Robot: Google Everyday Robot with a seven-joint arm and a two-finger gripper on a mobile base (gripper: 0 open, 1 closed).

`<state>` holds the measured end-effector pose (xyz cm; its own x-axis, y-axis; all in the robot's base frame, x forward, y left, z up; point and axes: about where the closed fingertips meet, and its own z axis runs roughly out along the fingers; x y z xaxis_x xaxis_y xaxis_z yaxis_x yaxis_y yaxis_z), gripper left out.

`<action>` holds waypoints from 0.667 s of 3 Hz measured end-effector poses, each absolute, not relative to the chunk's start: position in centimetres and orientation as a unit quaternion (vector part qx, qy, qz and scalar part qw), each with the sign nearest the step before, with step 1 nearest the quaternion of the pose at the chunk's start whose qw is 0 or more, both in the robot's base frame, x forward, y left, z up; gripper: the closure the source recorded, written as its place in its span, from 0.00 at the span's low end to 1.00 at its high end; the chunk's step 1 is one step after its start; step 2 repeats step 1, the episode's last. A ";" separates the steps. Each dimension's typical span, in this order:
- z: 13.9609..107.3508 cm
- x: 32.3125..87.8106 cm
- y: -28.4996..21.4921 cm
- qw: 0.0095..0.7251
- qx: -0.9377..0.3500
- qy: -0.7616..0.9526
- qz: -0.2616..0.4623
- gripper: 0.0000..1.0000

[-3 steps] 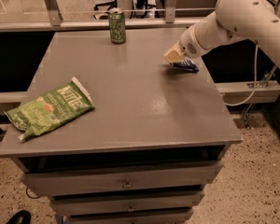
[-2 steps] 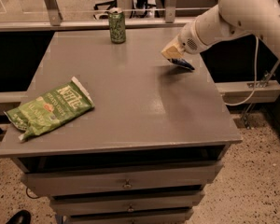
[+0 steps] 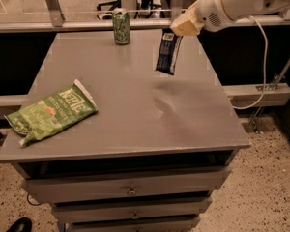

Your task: Pick rxbar blueberry

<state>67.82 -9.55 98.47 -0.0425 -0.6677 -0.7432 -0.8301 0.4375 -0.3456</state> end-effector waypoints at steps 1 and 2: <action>102.4 66.2 -10.0 0.474 -0.517 0.703 0.119 1.00; 102.4 66.2 -10.0 0.474 -0.517 0.703 0.119 1.00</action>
Offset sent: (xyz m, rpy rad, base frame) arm 0.0000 0.0000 0.0000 0.0000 0.0000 0.0000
